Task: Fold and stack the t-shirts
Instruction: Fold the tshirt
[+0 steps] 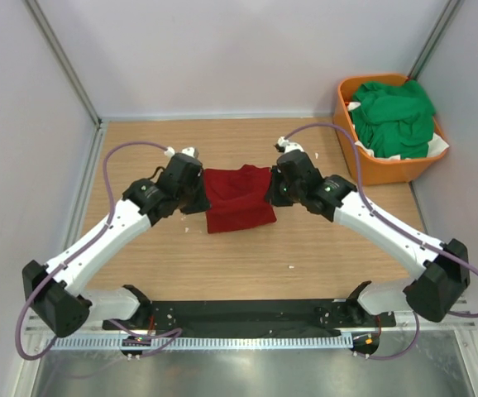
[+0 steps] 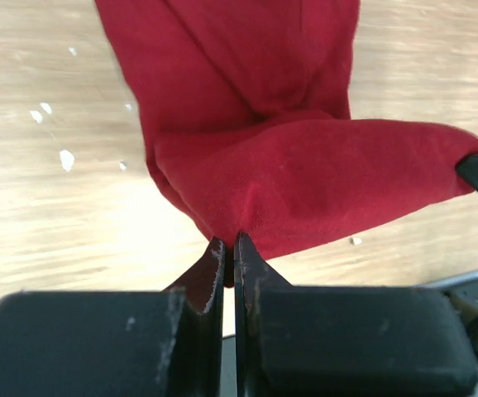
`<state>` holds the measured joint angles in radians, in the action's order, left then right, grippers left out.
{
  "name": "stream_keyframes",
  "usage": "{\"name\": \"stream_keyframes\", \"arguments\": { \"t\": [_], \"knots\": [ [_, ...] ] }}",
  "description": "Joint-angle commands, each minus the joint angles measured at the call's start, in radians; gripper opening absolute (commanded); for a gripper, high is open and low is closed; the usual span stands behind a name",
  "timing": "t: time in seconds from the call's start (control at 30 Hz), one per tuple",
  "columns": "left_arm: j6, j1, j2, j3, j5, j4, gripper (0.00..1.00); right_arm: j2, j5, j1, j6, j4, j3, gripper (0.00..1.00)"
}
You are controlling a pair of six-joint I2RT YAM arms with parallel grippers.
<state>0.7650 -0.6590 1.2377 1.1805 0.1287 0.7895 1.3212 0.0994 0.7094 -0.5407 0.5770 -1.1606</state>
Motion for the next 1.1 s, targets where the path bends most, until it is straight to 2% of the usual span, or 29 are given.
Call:
{"name": "stream_keyframes", "arguments": {
  "t": [0.0,0.17,0.53,0.63,0.77,0.8,0.83,0.87,0.9,0.93,1.0,1.03,1.07],
  "knots": [
    [-0.072,0.024,0.083,0.120,0.060,0.062,0.00,0.079,0.088,-0.005,0.073,0.023,-0.140,0.01],
    [-0.136,0.090,0.218,0.257,0.054,0.063,0.00,0.199,0.140,-0.047,0.119,0.040,-0.258,0.01],
    [-0.210,0.211,0.514,0.470,0.011,0.065,0.00,0.441,0.076,-0.160,0.182,0.017,-0.459,0.01],
    [-0.201,0.246,0.578,0.528,0.018,0.076,0.00,0.533,0.065,-0.189,0.196,0.011,-0.531,0.01],
    [-0.191,0.309,0.806,0.660,-0.006,0.102,0.00,0.757,0.098,-0.237,0.194,0.065,-0.738,0.01],
    [-0.191,0.324,0.863,0.701,-0.014,0.115,0.00,0.868,0.105,-0.249,0.186,0.133,-0.884,0.06],
    [-0.190,0.337,0.917,0.797,-0.012,0.129,0.04,0.932,0.099,-0.260,0.188,0.162,-0.957,0.19],
    [-0.188,0.369,1.033,0.858,-0.056,0.175,0.14,0.984,0.112,-0.277,0.185,0.244,-1.120,0.50],
    [-0.193,0.380,1.086,0.923,-0.089,0.204,0.30,1.077,0.120,-0.283,0.171,0.289,-1.204,0.58],
    [-0.196,0.390,1.132,1.058,-0.104,0.249,0.43,1.107,0.131,-0.287,0.166,0.326,-1.278,0.67],
    [-0.193,0.407,1.218,1.177,-0.089,0.361,0.51,1.115,0.161,-0.292,0.171,0.333,-1.346,0.84],
    [-0.188,0.410,1.217,1.226,-0.081,0.378,0.59,1.072,0.164,-0.294,0.182,0.311,-1.323,0.86],
    [-0.187,0.412,1.200,1.217,-0.066,0.379,0.64,1.034,0.169,-0.297,0.183,0.290,-1.242,0.87]
  ]
}}
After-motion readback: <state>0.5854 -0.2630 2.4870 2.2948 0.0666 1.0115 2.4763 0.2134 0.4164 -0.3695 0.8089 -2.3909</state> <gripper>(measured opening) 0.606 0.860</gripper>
